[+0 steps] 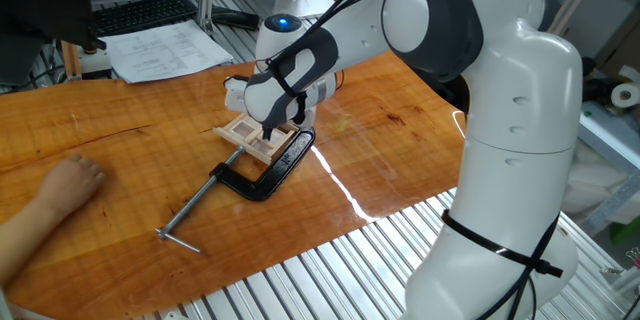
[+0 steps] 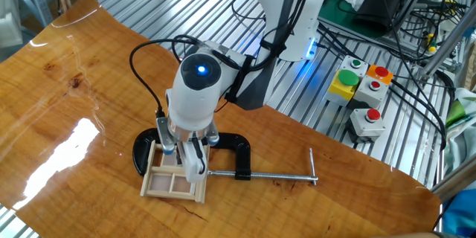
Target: Open a sliding window
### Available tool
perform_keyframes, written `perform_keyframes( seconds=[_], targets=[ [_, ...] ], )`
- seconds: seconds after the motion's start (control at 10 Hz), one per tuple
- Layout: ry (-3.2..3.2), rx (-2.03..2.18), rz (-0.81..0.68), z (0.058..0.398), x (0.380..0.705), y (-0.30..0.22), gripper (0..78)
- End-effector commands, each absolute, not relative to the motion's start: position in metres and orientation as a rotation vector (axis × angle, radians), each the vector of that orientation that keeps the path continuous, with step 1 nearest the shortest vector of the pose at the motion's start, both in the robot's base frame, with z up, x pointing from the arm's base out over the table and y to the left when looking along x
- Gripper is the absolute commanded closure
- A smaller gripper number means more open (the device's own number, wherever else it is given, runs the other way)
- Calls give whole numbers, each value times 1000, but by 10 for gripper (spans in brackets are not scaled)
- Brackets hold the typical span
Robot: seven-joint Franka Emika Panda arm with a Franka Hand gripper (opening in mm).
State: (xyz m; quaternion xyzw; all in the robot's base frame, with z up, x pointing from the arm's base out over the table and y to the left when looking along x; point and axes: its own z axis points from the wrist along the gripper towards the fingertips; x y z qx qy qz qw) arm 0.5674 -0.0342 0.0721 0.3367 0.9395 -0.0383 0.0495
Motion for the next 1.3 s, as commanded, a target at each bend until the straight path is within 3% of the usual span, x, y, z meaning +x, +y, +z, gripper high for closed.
perform_keyframes(
  seconds=[0.1,1.3],
  targets=[
    [2860,1002,-115,70,571,-40,776],
    [2888,908,-122,75,580,-73,776]
  ],
)
